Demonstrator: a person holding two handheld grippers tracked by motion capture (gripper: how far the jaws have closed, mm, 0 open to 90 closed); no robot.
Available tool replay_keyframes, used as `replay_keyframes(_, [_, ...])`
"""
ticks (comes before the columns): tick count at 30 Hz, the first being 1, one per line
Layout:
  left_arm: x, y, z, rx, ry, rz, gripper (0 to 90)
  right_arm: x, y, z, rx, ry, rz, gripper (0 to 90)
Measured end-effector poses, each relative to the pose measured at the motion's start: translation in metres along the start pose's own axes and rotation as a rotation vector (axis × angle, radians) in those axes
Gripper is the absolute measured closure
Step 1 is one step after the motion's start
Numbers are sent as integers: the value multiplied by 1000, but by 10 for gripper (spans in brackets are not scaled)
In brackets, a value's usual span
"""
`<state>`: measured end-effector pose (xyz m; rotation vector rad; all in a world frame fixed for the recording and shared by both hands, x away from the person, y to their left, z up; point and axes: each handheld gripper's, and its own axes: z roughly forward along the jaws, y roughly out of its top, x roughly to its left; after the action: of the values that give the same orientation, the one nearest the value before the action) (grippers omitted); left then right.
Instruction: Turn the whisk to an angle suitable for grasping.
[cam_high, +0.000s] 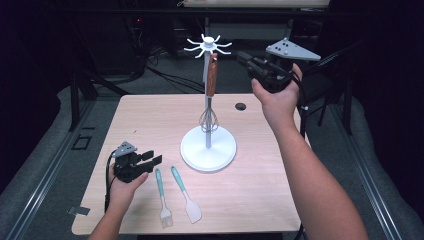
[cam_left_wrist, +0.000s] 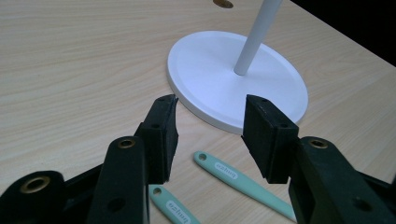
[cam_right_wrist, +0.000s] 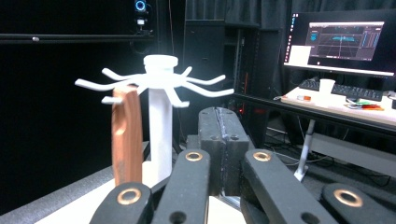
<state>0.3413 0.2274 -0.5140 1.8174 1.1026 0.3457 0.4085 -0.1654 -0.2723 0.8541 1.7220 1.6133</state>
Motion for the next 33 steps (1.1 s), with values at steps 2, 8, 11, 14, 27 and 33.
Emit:
replay_keyframes(2, [0, 0, 0, 15, -4, 4, 545, -1, 2, 6, 9, -1, -1, 900])
replay_keyframes(8, [0, 0, 1, 7, -5, 3, 546, 3, 7, 18, 25, 21, -3, 900])
replay_keyframes(11, [1, 0, 0, 1, -4, -3, 546, 7, 7, 19, 20, 29, -6, 900])
replay_keyframes(14, [2, 0, -1, 7, -4, -2, 546, 11, 7, 16, 14, 43, -10, 900])
replay_keyframes(27, [4, -2, 0, 3, -4, -15, 549, 43, 8, 16, 20, 107, -49, 900])
replay_keyframes(33, [4, -2, 0, -1, -2, -19, 550, 49, 8, 15, 19, 99, -64, 900])
